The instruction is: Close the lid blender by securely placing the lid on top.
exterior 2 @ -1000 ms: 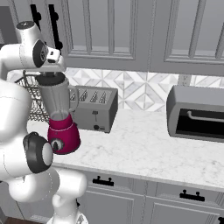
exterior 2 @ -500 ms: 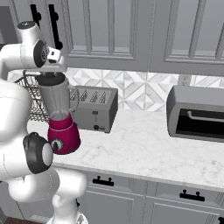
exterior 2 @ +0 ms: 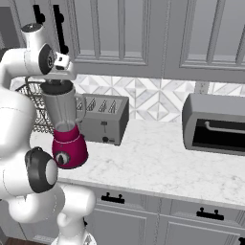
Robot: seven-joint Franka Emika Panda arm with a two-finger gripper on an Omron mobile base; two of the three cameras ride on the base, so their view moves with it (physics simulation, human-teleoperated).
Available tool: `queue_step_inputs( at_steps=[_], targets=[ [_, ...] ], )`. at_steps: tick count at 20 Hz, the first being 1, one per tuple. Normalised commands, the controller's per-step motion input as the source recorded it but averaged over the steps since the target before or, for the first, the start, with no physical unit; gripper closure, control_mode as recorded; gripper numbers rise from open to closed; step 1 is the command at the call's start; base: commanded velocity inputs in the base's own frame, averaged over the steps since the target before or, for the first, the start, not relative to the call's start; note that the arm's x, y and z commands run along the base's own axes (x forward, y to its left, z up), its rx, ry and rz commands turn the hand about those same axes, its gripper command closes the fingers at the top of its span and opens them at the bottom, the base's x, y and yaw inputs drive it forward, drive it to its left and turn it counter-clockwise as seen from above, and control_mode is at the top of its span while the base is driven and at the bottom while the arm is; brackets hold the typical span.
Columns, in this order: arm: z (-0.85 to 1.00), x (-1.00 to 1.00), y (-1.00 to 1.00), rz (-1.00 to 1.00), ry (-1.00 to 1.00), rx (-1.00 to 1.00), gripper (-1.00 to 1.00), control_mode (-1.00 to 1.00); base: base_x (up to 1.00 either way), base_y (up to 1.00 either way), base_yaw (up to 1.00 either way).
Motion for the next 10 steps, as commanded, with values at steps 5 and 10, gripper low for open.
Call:
queue_step_inputs(
  at_steps=[5,10],
  targets=[
    [0.0,-0.04,0.0,-0.03,0.01,0.0,1.0,-1.0,0.0,0.0,0.0],
    [0.0,-0.06,0.0,-0.02,0.04,0.0,1.0,-1.0,0.0,0.0,0.0]
  ],
)
